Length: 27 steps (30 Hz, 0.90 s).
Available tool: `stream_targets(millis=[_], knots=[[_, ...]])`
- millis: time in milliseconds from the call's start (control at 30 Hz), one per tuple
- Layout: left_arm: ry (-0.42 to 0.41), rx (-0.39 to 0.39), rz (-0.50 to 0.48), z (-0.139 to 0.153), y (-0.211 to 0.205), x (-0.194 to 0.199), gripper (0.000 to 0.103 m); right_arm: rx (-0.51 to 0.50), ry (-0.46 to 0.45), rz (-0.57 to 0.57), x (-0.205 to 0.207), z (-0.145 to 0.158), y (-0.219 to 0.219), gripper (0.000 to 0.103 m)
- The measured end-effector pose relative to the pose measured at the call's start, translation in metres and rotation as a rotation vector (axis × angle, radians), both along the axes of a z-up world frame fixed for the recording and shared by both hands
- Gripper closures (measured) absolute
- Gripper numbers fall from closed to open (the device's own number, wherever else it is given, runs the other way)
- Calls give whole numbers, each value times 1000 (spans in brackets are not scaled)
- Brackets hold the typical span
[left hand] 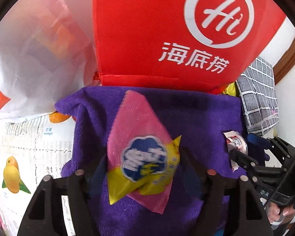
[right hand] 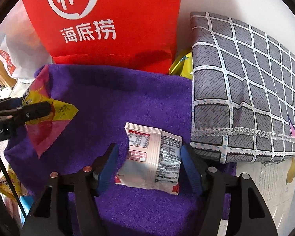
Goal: Organize snacks
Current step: 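Open both tools to drop the packets onto the purple towel, then withdraw both open tools back toward the snack pile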
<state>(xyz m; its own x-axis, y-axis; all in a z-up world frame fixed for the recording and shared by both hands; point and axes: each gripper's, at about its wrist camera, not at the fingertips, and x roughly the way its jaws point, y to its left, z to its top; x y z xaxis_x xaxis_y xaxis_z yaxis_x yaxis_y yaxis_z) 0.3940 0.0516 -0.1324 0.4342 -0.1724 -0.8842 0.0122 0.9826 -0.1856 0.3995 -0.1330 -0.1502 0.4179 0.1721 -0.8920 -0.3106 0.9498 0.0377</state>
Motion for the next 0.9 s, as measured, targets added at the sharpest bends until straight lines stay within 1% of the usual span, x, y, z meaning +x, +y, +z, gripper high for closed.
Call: stream_targets(millis=[67,100,133,167,267,367,467,533,733,833,900], knots=[[9,-25,-1,3,2,-3,25,9,-19,8,-6,10,1,25],[12,-47,-2,5,3,-6,24,8,-43,5,-9,15,2,22],[14,-61,-4,9,5,-10,24,2,-72,-1,-12,21,1,16],[13,-61,-5,12,6,-13,24,1,-96,-6,-15,27,1,14],[-19,-30,-3,28,10,-28,23,30,-156,-11,-25,47,-1,14],[-42,0,5,44,15,-45,22,83,-192,-37,-36,65,-8,13],[-65,-7,6,60,20,-64,22,135,-180,-37,-50,77,-15,13],[-80,-18,7,71,24,-78,22,140,-173,-24,-60,84,-19,13],[-141,-6,8,99,21,-124,22,113,-270,-43,-109,107,-28,13],[-187,-40,14,110,25,-151,22,124,-278,-61,-130,113,-36,13],[-203,-51,19,112,23,-164,22,131,-292,-73,-147,118,-41,13]])
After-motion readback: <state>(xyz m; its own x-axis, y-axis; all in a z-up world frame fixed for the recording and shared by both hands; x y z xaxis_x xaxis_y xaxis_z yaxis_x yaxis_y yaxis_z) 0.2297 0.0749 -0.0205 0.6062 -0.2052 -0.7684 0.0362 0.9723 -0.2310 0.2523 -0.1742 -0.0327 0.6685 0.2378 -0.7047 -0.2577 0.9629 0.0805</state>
